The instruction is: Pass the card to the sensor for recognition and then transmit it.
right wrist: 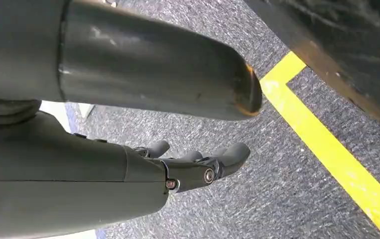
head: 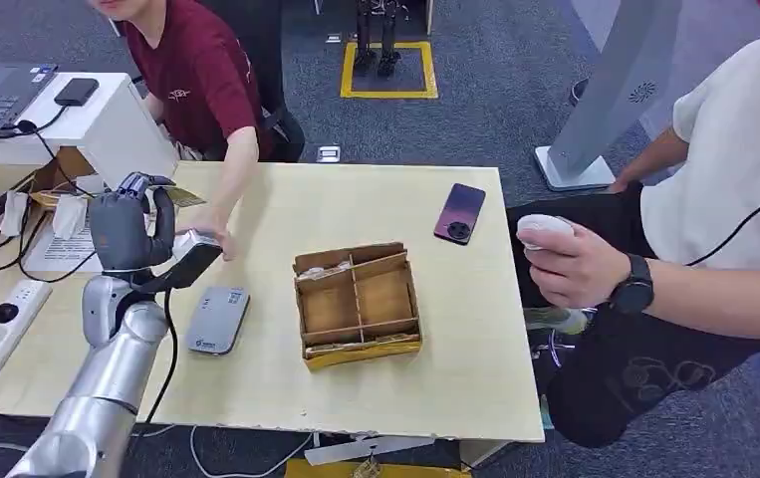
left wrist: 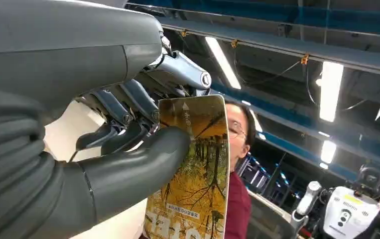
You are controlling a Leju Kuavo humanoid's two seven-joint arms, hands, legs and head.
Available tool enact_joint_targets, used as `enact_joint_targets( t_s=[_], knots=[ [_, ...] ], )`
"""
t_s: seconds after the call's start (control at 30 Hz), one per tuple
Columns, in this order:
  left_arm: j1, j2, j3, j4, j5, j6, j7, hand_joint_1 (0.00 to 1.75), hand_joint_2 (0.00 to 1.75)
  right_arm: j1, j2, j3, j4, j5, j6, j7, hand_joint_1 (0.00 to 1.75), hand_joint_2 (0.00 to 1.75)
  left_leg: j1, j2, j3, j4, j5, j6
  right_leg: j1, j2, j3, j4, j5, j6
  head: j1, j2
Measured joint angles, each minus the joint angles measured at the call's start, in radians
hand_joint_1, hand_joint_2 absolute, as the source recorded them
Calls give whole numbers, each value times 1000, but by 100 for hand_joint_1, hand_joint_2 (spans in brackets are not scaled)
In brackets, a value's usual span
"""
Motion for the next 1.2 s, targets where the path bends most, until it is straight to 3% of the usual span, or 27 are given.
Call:
enact_joint_targets(
  t_s=[0.23, 0.4, 0.43, 0.67, 0.83, 0.93, 1.0, 1.07, 1.2],
  knots=[
    [-29, -2, 57, 56, -90, 3, 0, 175, 175, -1, 0, 8, 0, 8, 3, 0, 0, 0, 0, 0, 0, 0, 0, 0, 0, 0, 0, 0, 0, 0, 0, 0],
    [-35, -10, 134, 92, -119, 3, -31, 175, 175, -1, 0, 22, 0, 10, 2, 0, 0, 0, 0, 1, 0, 0, 0, 0, 0, 1, -1, 0, 0, 0, 0, 0],
    [-35, -12, 142, 98, -120, 3, -35, 0, 175, -1, 0, 23, 0, 11, 2, 0, 0, 0, 0, 1, 0, 0, 0, 0, 0, 1, -1, 0, 0, 0, 0, 0],
    [-46, -20, 163, 152, -48, -2, -64, 0, 175, -1, 0, 28, 0, 10, 2, 0, 0, 0, 0, 1, 0, 0, 0, 0, 0, 1, -1, 0, 0, 0, 0, 0],
    [-53, -27, 163, 177, 169, -106, -33, 0, 175, 0, 0, 28, 0, -9, 0, -2, 0, 0, 0, 1, 0, 0, 0, 0, 0, 1, -1, 0, 0, 0, 0, 0],
    [-17, -27, 151, 139, 323, -236, -53, 0, 175, 1, 0, 27, 0, -26, 1, -2, 0, 0, 0, 1, 0, 0, 0, 0, 0, 2, -1, 0, 0, 0, 0, 0],
    [63, -19, 118, 36, 414, -334, -72, 0, 175, 5, 0, 25, 0, -45, 1, 1, 0, 0, 0, 3, 0, 0, -1, 0, 0, 4, -1, 0, 0, 0, 1, 0],
    [169, -1, 59, -106, 436, -415, -104, 0, 175, 14, 0, 20, 0, -64, 1, 5, 0, 0, 0, 5, 0, 0, -2, 0, 0, 6, -2, 0, 0, 0, 0, 0],
    [352, 27, -60, -342, 422, -429, -116, 0, 175, 25, 0, 18, 1, -77, 1, 8, 0, 0, 0, 3, -2, 0, -3, 0, 0, 4, -3, -1, -2, 1, 0, 0]
  ],
)
